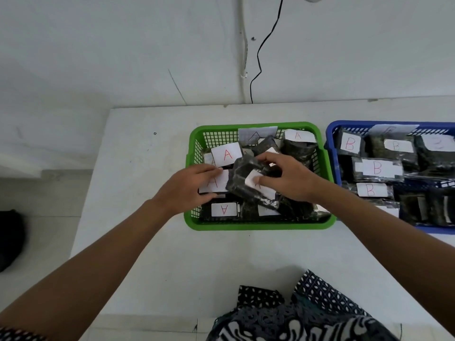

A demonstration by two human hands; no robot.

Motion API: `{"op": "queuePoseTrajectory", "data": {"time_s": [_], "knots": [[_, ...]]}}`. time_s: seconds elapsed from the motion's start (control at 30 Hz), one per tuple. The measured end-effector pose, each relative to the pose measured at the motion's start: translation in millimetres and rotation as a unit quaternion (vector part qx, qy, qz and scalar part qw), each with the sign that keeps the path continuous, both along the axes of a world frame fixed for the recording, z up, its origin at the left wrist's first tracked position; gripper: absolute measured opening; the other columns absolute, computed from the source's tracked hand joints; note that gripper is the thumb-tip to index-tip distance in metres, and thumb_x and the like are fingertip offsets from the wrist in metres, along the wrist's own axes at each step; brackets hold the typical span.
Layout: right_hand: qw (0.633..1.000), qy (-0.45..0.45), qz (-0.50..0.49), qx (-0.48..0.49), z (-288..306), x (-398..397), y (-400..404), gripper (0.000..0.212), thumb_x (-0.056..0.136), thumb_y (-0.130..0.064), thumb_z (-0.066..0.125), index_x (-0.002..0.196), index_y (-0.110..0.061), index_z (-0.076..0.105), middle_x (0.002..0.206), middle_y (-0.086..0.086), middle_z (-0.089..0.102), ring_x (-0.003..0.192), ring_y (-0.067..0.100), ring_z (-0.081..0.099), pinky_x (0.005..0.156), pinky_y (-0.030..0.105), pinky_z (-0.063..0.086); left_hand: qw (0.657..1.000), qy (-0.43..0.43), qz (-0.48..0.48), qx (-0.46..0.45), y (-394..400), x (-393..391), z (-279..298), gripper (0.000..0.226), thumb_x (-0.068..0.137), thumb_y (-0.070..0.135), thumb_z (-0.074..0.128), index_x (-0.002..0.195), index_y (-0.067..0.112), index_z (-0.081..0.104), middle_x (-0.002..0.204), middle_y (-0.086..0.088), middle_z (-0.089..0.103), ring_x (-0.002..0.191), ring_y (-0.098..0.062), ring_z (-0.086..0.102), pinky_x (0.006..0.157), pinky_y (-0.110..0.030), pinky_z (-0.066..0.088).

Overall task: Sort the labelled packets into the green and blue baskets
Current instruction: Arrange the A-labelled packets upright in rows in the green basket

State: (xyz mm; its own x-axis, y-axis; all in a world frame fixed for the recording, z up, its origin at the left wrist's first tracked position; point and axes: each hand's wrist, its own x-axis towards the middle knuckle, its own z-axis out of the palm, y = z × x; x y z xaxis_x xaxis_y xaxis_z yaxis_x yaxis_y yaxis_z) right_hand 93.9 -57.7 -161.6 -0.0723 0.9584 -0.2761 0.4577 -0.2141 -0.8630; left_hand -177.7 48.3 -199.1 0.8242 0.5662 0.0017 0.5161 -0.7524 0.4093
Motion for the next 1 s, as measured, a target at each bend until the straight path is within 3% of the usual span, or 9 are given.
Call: {"op": "queuePoseTrajectory", "data": {"time_s": [0.13,0.2,0.3,0.47,0.57,0.67,0.77,0.83,1.0], "knots": [[0.997,-0.047,0.060,0.020,-5.0,-14.9,-7.7,0.038,0.086,-0.025,0.077,0.119,-0.027,0.058,0.103,-0.015,0.065,0.093,-0.010,0.061,0.075,0.006,0.049,0.997,-0.029,0.061,-0.038,11.0,7.1,-0.5,0.064,0.083,0.024,0.080,0.141,0.013,0.056,0.145,-0.003,0.055,0.134,-0.020,0.051,0.112,-0.034,0.039],[0.995,-0.062,0.069,0.037,-13.3,-30.6,-10.2,0.035,0.084,-0.024,0.079,0.114,-0.023,0.063,0.101,-0.012,0.065,0.086,-0.005,0.063,0.075,0.011,0.053,0.996,-0.023,0.064,-0.062,14.9,9.8,0.2,0.063,0.084,0.025,0.080,0.141,0.016,0.056,0.147,0.000,0.053,0.137,-0.017,0.047,0.115,-0.032,0.035],[0.992,-0.099,0.028,0.068,-29.2,-56.0,-12.8,0.035,0.087,-0.027,0.077,0.120,-0.020,0.069,0.115,-0.006,0.056,0.098,0.007,0.057,0.094,0.019,0.048,0.995,-0.015,0.058,-0.083,20.2,11.9,3.7,0.059,0.082,0.023,0.081,0.138,0.018,0.060,0.147,-0.001,0.052,0.137,-0.017,0.048,0.114,-0.037,0.039],[0.993,-0.111,-0.014,0.030,-40.4,-62.4,-19.9,0.044,0.090,-0.025,0.070,0.133,-0.030,0.060,0.114,-0.007,0.056,0.101,0.010,0.054,0.098,0.027,0.047,0.993,-0.013,0.039,-0.108,29.8,10.6,6.5,0.047,0.084,0.030,0.079,0.129,0.021,0.067,0.146,-0.002,0.053,0.135,-0.015,0.050,0.115,-0.040,0.039],[0.993,-0.112,-0.029,0.021,-38.5,-61.8,-22.6,0.037,0.087,-0.027,0.074,0.121,-0.025,0.059,0.115,-0.003,0.063,0.103,0.014,0.058,0.096,0.035,0.051,0.994,-0.045,0.042,-0.093,31.1,12.3,6.2,0.037,0.088,0.031,0.075,0.124,0.020,0.071,0.137,-0.001,0.062,0.128,-0.011,0.057,0.110,-0.039,0.044],[0.989,-0.139,-0.025,0.052,-37.0,-63.7,-21.9,0.037,0.091,-0.037,0.069,0.126,-0.024,0.062,0.125,-0.006,0.061,0.107,0.011,0.059,0.095,0.032,0.051,0.993,-0.102,0.055,-0.025,32.6,18.0,7.5,0.028,0.090,0.029,0.073,0.115,0.015,0.075,0.119,-0.002,0.073,0.111,-0.012,0.067,0.097,-0.039,0.055],[0.959,-0.227,-0.082,0.149,-26.9,-44.7,-12.1,0.034,0.093,-0.035,0.066,0.124,-0.023,0.064,0.123,-0.004,0.061,0.102,0.010,0.057,0.083,0.028,0.052,0.989,-0.124,0.073,0.025,36.7,33.0,9.7,0.028,0.091,0.031,0.072,0.114,0.016,0.075,0.116,0.001,0.073,0.108,-0.013,0.067,0.091,-0.038,0.056],[0.926,-0.312,-0.117,0.176,-21.4,-22.9,-0.6,0.034,0.092,-0.030,0.066,0.125,-0.018,0.063,0.124,0.002,0.062,0.110,0.019,0.057,0.087,0.037,0.053,0.989,-0.120,0.082,0.038,43.6,47.9,10.7,0.029,0.093,0.034,0.069,0.117,0.018,0.074,0.122,0.004,0.070,0.116,-0.014,0.062,0.095,-0.038,0.053],[0.906,-0.404,-0.121,0.021,-22.1,10.5,15.7,0.062,0.088,-0.043,0.069,0.141,-0.019,0.045,0.131,0.004,0.055,0.109,0.029,0.062,0.076,0.039,0.052,0.994,-0.052,0.092,-0.003,71.4,89.5,6.4,0.046,0.098,0.036,0.060,0.141,0.018,0.056,0.149,-0.001,0.051,0.143,-0.016,0.039,0.117,-0.040,0.033]]}}
